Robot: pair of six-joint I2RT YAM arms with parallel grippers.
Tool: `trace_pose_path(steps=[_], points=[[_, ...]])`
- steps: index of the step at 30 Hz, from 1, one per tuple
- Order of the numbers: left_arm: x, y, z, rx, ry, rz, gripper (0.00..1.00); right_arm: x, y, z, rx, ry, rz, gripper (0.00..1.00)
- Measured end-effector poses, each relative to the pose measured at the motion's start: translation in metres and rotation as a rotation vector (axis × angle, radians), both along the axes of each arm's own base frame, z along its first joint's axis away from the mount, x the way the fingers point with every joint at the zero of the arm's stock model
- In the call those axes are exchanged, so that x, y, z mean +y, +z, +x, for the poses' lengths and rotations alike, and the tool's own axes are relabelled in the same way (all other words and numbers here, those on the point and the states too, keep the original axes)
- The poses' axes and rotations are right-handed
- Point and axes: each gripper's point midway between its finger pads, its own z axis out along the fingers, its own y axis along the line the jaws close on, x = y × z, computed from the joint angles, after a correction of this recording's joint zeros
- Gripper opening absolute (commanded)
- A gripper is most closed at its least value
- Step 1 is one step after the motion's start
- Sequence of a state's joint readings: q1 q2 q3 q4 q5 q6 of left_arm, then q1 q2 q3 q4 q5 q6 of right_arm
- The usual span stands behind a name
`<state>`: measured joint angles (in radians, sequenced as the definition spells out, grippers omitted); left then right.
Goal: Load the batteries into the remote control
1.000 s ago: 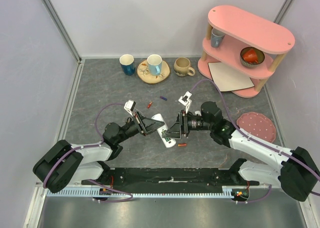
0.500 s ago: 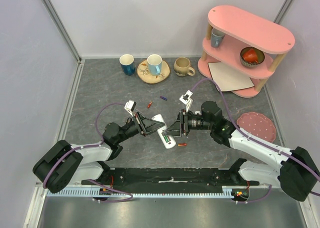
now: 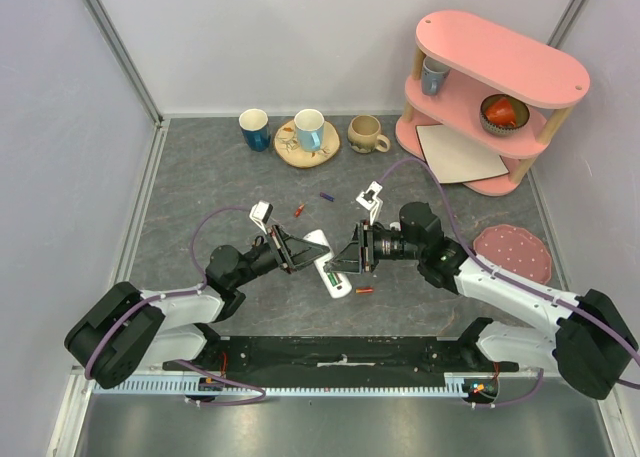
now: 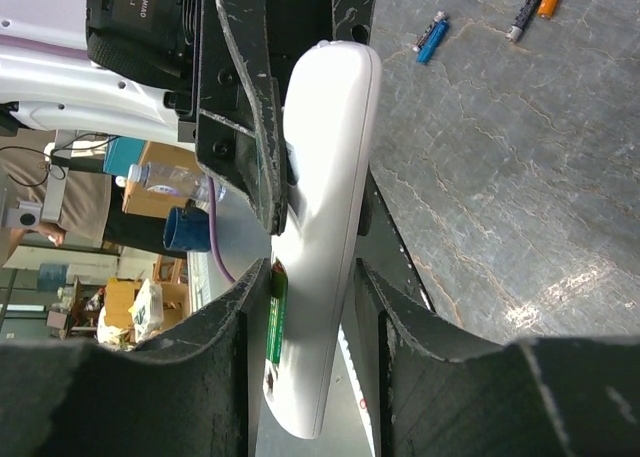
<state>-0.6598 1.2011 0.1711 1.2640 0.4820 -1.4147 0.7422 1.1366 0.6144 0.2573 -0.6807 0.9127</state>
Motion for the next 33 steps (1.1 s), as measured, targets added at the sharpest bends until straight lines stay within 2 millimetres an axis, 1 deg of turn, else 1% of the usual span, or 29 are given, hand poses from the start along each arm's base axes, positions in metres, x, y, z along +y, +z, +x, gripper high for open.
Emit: trace_pose_path(steps=[4, 6, 8, 9, 10, 11, 12, 13, 16, 19, 22, 26, 28, 29, 31, 33], points=[[0.0, -0.002, 0.001, 0.004, 0.003, 0.008, 0.02, 0.0, -0.002, 0.001, 0.0, 0.003, -0.009, 0.4], [0.0, -0.003, 0.001, 0.005, 0.004, 0.011, 0.02, 0.0, -0.002, 0.001, -0.001, 0.004, -0.013, 0.41], [0.0, -0.004, 0.001, 0.007, 0.004, 0.014, 0.02, 0.0, -0.003, 0.001, 0.0, 0.004, -0.016, 0.46], [0.0, -0.004, 0.001, 0.008, 0.004, 0.015, 0.02, 0.0, -0.003, 0.001, 0.001, 0.004, -0.017, 0.51], [0.0, -0.005, 0.001, 0.008, 0.003, 0.016, 0.02, 0.0, -0.004, 0.001, 0.003, 0.003, -0.02, 0.6], [0.0, -0.005, 0.001, 0.007, 0.002, 0.016, 0.02, -0.001, -0.005, 0.001, 0.002, -0.001, -0.025, 0.64], [0.0, -0.004, 0.001, 0.006, 0.003, 0.015, 0.02, -0.001, -0.007, 0.001, 0.002, -0.003, -0.032, 0.7], [0.0, -0.003, 0.001, 0.002, 0.002, 0.012, 0.02, -0.002, -0.01, 0.003, 0.012, -0.014, -0.046, 0.71], [0.0, -0.001, 0.001, -0.005, 0.003, 0.006, 0.02, -0.004, -0.009, 0.005, 0.02, -0.027, -0.061, 0.74], [0.0, 0.001, 0.0, -0.015, 0.002, -0.001, 0.02, -0.007, 0.002, 0.012, 0.006, -0.048, -0.057, 0.78], [0.0, 0.003, 0.0, -0.021, 0.002, -0.006, 0.02, -0.014, 0.02, 0.02, -0.034, -0.073, -0.044, 0.8], [0.001, 0.003, 0.0, -0.023, 0.003, -0.007, 0.02, -0.029, 0.052, 0.033, -0.126, -0.125, -0.039, 0.81], [0.001, 0.003, -0.001, -0.023, 0.003, -0.007, 0.02, -0.038, 0.061, 0.045, -0.182, -0.186, -0.077, 0.79], [0.001, 0.003, -0.001, -0.024, 0.003, -0.007, 0.02, -0.042, 0.061, 0.05, -0.201, -0.215, -0.101, 0.77], [0.001, 0.001, -0.001, -0.022, 0.003, -0.006, 0.02, -0.054, 0.048, 0.061, -0.219, -0.289, -0.188, 0.73], [0.004, 0.001, -0.003, -0.027, 0.006, -0.006, 0.02, -0.068, 0.022, 0.069, -0.209, -0.342, -0.305, 0.69]])
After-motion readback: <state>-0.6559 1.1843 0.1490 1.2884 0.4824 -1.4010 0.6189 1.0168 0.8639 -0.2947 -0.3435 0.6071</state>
